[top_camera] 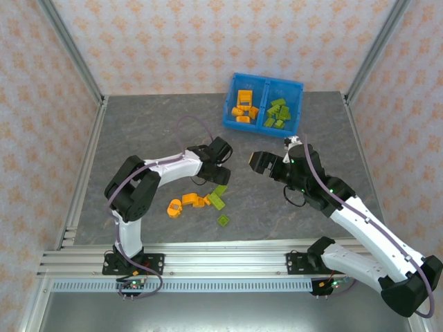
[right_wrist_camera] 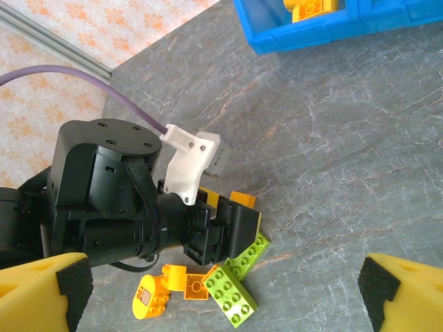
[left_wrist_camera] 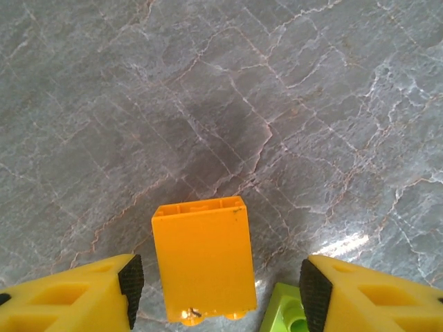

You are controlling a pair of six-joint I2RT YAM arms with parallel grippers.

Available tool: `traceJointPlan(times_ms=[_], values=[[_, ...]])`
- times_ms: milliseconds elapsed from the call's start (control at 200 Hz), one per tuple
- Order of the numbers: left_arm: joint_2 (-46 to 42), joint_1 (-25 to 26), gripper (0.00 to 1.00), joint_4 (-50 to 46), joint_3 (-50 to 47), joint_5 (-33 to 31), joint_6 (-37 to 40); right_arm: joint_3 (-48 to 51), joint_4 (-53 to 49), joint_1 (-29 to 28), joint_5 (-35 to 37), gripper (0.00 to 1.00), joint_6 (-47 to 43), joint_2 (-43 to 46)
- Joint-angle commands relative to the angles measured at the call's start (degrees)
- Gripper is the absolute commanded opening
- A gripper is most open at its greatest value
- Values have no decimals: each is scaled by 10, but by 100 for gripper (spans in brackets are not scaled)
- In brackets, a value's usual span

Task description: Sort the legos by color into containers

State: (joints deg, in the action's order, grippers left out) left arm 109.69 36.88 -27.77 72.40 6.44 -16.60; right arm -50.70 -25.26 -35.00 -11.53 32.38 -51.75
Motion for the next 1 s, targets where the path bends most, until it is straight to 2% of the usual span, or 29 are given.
traceJointPlan(times_ms=[0, 140, 285, 425, 586, 771, 996], values=[[18, 3, 59, -1, 10, -31, -10, -9, 0, -2, 7, 100, 3, 0], [22, 3, 43, -2, 9, -41, -15, -13, -1, -2, 4, 100, 2, -1], [5, 3, 35, -9, 10, -54, -19, -19, -5, -2, 1, 100, 3, 1], [-66, 4, 33, -7, 30, -52, -13, -20, -2, -2, -10, 100, 2, 5], [-89, 4, 33, -13, 127, -76, 27, -21, 17, -2, -23, 100, 0, 16], [-7, -6, 32, 1, 287, -105, 75, -11, 39, -2, -13, 100, 1, 46], [179, -36, 31, 19, 516, -102, 83, -7, 21, -2, 3, 100, -7, 60]])
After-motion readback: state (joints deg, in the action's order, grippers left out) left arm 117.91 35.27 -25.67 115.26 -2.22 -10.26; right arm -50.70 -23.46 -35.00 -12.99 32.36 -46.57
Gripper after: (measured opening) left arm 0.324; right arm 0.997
